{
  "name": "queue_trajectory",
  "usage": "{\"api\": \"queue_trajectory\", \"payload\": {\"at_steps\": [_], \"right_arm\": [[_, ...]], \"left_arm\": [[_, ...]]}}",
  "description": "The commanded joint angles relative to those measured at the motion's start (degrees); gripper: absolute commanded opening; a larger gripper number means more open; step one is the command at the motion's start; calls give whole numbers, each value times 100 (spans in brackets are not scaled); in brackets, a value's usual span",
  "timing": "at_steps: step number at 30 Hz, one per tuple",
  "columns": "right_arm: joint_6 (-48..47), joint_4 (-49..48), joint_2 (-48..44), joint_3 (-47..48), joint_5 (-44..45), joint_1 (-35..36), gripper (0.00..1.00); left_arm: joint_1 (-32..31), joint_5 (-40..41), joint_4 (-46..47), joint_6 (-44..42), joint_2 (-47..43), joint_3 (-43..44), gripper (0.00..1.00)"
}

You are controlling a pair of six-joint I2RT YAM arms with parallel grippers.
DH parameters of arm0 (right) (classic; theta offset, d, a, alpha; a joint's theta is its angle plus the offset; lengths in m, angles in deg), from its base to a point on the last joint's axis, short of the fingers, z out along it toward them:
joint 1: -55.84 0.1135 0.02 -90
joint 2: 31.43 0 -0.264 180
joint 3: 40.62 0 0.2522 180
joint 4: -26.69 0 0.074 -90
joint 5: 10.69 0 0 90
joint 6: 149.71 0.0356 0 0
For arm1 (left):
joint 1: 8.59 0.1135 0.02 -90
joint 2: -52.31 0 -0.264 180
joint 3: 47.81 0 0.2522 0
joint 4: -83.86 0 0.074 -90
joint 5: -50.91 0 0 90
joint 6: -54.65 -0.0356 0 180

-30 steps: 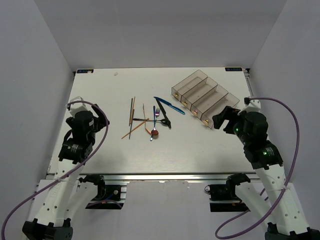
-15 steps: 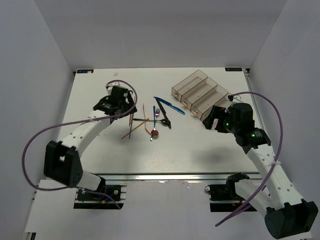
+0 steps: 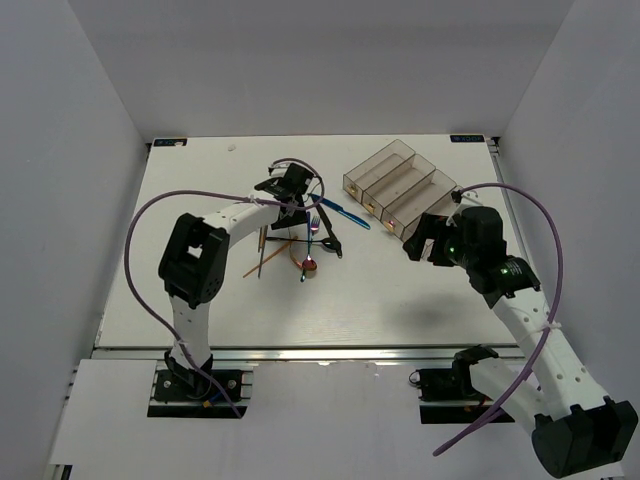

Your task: Sort the eating utensils into containers

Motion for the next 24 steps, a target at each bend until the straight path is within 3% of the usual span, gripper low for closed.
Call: {"api": "queue_trajectory", "payload": {"at_steps": [1,2,6,15,20,24], "right_arm": [[-140,-201,-93,-44,-81,63,89],[-148,-210,-84,-44,-99,71,89],[-157,-219,-58,-18,-161,98,89],[-166,-236,-58,8,-161,133,89],[-166,-228,-84,17,-134,151,89],[-157,-332,-49,8,-300,159,89]], "left_arm": [[35,188,-137,-34,100,438,57],[35,206,-190,-25,275,569,51],[35,320,-208,-51,531,632,51],[35,399,-173,-60,883,650,37],[44,435,-130,-25,840,633,6],[44,311,143,-34,278,386,0]]}}
